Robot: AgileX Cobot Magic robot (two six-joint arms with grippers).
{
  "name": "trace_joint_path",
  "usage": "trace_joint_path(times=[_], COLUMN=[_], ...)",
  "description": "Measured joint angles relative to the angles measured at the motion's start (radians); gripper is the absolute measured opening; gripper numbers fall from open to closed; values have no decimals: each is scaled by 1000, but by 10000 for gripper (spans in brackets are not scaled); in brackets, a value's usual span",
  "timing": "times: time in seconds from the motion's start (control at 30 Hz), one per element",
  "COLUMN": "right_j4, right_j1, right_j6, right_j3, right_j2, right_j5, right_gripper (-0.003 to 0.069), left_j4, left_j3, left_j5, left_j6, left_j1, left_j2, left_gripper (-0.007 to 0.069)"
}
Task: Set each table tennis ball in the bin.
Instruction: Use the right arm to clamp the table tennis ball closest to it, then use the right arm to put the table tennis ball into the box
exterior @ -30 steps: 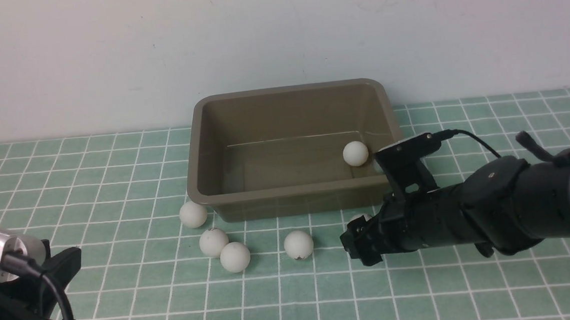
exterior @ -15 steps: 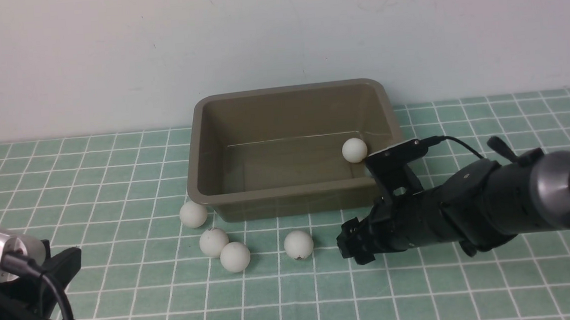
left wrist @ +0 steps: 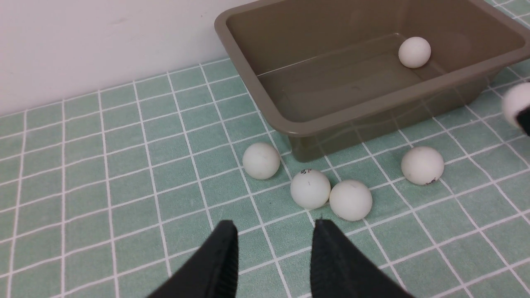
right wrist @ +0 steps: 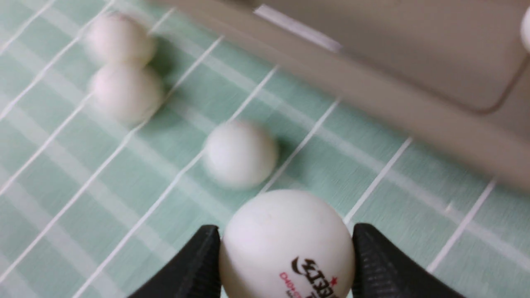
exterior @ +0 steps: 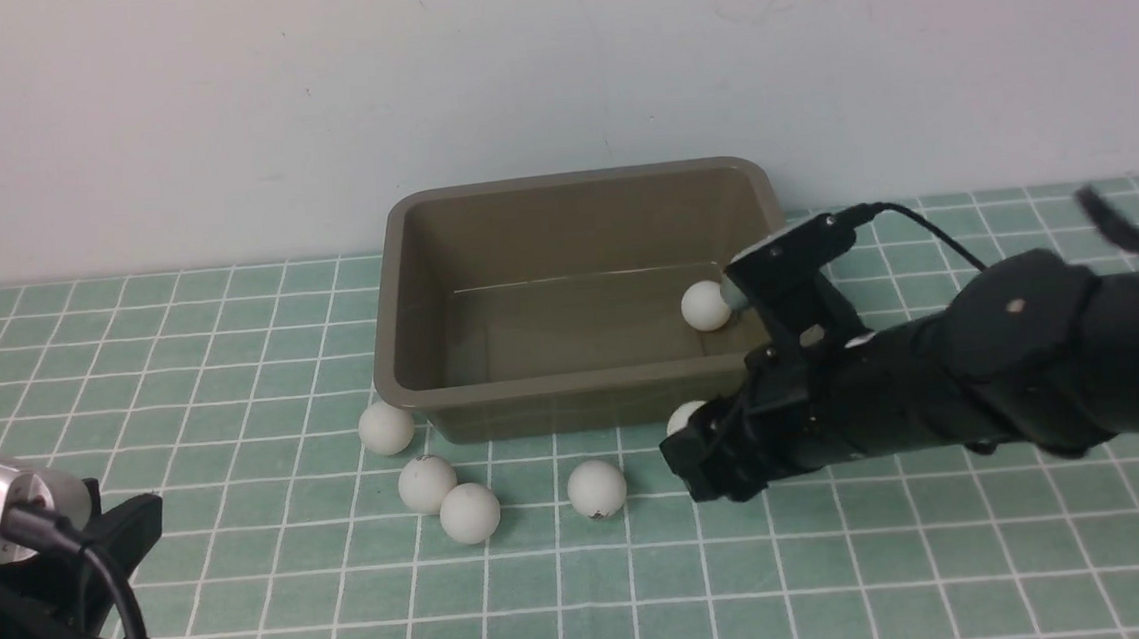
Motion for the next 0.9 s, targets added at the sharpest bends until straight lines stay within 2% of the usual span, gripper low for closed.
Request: trace_joint_path(times=[0.13, 0.2, 0.6, 0.73, 0.9], right_j4=[-232, -271, -291, -287, -288], right_j1=[-10, -10, -59, -122, -149], right_j6=[160, 178, 238, 277, 270], right_j3=[12, 2, -228, -435, -645], right_j2=[-115, -144, -70, 101, 308], right_j5=[173, 187, 114, 201, 343], right_gripper=[365, 365, 365, 365, 365], left_j4=[0, 0, -6, -10, -10], left_j3=[0, 0, 0, 0, 0], left_j5=[0, 0, 8, 15, 15], left_j6=[0, 0, 0, 0, 1], left_j1=[0, 0, 0, 0, 0], left_j2=[0, 0, 0, 0, 0], left_gripper=[230, 230, 230, 230, 230])
